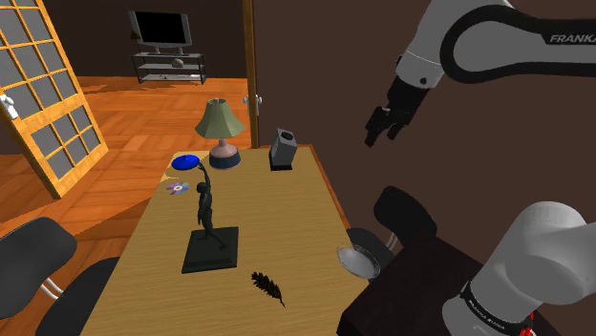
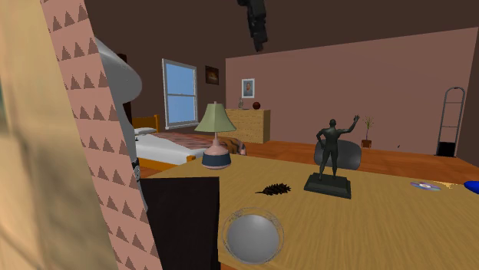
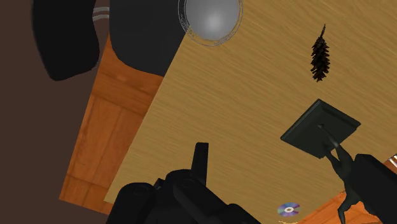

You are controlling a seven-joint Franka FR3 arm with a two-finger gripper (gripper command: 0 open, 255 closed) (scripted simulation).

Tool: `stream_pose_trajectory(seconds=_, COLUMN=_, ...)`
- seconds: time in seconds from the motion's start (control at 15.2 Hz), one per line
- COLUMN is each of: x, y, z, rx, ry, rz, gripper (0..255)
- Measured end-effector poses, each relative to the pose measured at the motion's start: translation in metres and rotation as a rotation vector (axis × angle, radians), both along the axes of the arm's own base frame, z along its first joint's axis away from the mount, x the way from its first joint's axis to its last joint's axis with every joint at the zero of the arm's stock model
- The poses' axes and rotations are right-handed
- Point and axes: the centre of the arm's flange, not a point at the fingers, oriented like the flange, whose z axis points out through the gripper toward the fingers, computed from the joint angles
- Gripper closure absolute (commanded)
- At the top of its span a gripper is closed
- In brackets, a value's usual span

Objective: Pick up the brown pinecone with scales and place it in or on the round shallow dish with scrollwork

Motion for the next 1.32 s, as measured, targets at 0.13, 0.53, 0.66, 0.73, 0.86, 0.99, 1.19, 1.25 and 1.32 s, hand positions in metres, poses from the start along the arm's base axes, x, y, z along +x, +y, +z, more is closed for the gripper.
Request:
stream_pose_trajectory(seconds=0.13, x=0.007, y=0.013, z=-0.021, rx=0.005, ry=0.007, rz=0.001, gripper=0)
stream_pose_trajectory(seconds=0.53, x=0.028, y=0.052, z=-0.084, rx=0.022, ry=0.029, rz=0.004, gripper=0)
stream_pose_trajectory(seconds=0.66, x=0.035, y=0.066, z=-0.106, rx=0.027, ry=0.036, rz=0.005, gripper=0)
stream_pose_trajectory(seconds=0.73, x=0.039, y=0.074, z=-0.116, rx=0.030, ry=0.039, rz=0.006, gripper=0)
stream_pose_trajectory(seconds=0.86, x=0.046, y=0.091, z=-0.135, rx=0.036, ry=0.046, rz=0.007, gripper=0)
stream_pose_trajectory(seconds=0.99, x=0.051, y=0.104, z=-0.156, rx=0.041, ry=0.053, rz=0.008, gripper=0)
stream_pose_trajectory(seconds=1.19, x=0.059, y=0.123, z=-0.188, rx=0.049, ry=0.064, rz=0.010, gripper=0)
stream_pose_trajectory(seconds=1.25, x=0.060, y=0.131, z=-0.198, rx=0.051, ry=0.067, rz=0.010, gripper=0)
stream_pose_trajectory(seconds=1.32, x=0.064, y=0.138, z=-0.211, rx=0.054, ry=0.071, rz=0.011, gripper=0)
